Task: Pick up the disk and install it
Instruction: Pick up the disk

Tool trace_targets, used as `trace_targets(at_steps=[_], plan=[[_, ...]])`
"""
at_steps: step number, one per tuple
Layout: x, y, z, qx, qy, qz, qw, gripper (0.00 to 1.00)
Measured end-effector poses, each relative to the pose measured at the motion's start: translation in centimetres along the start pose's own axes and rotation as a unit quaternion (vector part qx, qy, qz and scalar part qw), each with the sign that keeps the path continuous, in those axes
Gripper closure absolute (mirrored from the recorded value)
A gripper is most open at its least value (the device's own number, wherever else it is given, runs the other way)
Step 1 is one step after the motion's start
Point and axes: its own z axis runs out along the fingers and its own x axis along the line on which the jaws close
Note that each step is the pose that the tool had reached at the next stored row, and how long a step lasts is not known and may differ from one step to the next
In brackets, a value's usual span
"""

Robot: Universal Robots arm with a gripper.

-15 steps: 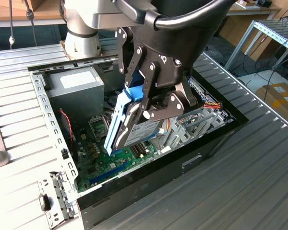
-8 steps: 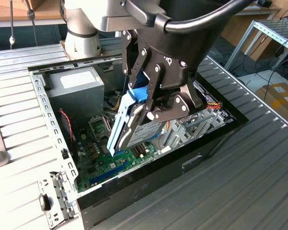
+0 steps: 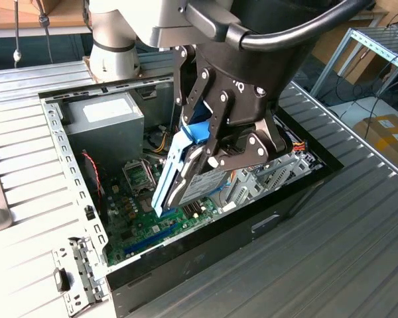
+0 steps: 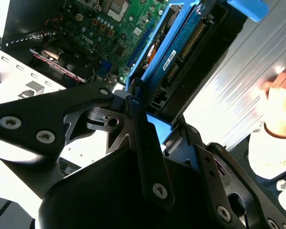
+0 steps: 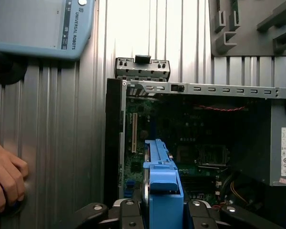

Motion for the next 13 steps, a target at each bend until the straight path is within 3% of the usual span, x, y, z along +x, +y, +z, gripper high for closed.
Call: trace_targets(at_steps=[13], plan=[[0.48, -0.58, -0.01, 0.0, 0.0, 0.0, 1.0, 0.63]])
